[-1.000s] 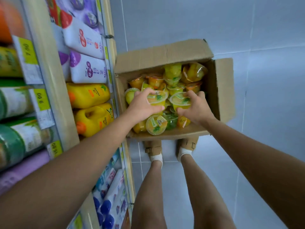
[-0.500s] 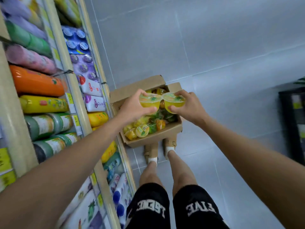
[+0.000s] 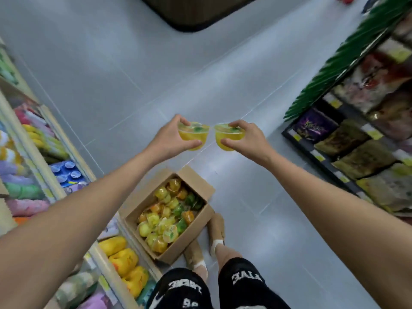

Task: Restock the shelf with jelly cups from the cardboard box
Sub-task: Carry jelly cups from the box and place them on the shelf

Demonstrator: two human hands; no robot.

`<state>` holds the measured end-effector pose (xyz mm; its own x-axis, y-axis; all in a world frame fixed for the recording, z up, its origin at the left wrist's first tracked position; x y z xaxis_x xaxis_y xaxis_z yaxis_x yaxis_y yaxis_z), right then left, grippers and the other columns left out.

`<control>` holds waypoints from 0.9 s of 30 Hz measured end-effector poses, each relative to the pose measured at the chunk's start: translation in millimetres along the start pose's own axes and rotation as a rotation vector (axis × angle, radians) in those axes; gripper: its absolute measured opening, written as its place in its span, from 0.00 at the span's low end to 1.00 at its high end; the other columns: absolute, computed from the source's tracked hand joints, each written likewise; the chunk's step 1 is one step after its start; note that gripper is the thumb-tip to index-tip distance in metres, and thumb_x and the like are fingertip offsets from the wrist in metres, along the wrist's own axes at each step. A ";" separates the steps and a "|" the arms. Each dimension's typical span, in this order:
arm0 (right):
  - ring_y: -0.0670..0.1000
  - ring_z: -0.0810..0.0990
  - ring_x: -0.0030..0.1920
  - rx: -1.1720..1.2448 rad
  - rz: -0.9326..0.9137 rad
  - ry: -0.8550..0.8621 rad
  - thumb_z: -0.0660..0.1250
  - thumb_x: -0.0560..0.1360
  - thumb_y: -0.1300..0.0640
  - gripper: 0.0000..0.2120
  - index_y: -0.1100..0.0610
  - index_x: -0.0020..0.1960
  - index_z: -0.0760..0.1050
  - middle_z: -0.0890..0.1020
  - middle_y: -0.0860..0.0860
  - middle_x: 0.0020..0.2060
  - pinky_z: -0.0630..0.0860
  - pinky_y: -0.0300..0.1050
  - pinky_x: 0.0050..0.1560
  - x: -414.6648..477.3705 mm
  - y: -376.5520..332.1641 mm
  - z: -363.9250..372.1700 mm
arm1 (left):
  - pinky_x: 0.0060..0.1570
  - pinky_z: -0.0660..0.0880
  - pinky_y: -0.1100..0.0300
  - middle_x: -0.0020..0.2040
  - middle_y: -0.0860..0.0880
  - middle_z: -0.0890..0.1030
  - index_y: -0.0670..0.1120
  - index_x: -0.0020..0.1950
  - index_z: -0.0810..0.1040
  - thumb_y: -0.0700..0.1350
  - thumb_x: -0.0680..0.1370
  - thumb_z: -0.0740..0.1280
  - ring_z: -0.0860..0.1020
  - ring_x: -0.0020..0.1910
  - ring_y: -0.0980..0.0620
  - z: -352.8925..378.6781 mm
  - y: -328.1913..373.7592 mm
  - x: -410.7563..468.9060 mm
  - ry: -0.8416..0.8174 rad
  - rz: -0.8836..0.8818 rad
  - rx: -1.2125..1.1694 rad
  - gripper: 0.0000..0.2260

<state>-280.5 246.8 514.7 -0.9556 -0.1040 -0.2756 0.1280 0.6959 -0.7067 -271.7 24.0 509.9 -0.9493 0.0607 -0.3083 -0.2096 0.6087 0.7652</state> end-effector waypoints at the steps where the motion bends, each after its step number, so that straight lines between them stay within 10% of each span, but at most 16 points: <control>1: 0.51 0.75 0.50 0.001 -0.012 0.043 0.75 0.68 0.52 0.22 0.53 0.61 0.76 0.75 0.51 0.49 0.67 0.36 0.46 -2.3 -2.5 -22.3 | 0.38 0.70 0.59 0.46 0.48 0.78 0.49 0.55 0.69 0.50 0.68 0.77 0.76 0.41 0.50 -0.3 23.4 5.6 -0.004 0.044 0.009 0.22; 13: 0.47 0.75 0.49 -0.090 -0.112 0.468 0.75 0.69 0.53 0.25 0.54 0.64 0.75 0.76 0.51 0.52 0.64 0.31 0.43 -41.5 -11.6 -315.3 | 0.47 0.74 0.53 0.46 0.48 0.80 0.52 0.52 0.70 0.57 0.64 0.76 0.78 0.46 0.46 41.4 318.4 34.7 0.019 0.520 0.092 0.24; 22: 0.49 0.72 0.54 -0.193 -0.159 0.678 0.74 0.70 0.49 0.26 0.51 0.66 0.72 0.73 0.54 0.61 0.67 0.35 0.41 -92.7 12.6 -504.3 | 0.38 0.68 0.68 0.50 0.50 0.75 0.46 0.59 0.69 0.50 0.71 0.74 0.73 0.45 0.52 97.5 505.2 30.3 0.031 0.763 0.032 0.22; 27: 0.53 0.75 0.59 -0.203 -0.190 0.808 0.74 0.69 0.48 0.26 0.52 0.64 0.73 0.75 0.53 0.60 0.72 0.44 0.55 -121.3 30.1 -579.3 | 0.43 0.70 0.55 0.53 0.48 0.75 0.48 0.59 0.69 0.53 0.72 0.74 0.74 0.49 0.49 122.5 584.0 24.8 0.061 0.874 0.027 0.22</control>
<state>-314.4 692.0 904.4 -0.8614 0.2531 0.4403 -0.0302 0.8399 -0.5419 -388.9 477.8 879.9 -0.7784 0.4721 0.4138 0.6039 0.3829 0.6991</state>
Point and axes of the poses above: each hand's wrist, its own x-axis towards the middle knuckle, its own z-axis out of the palm, y = z × x, the point moved 1 cm from there along x, towards the middle knuckle
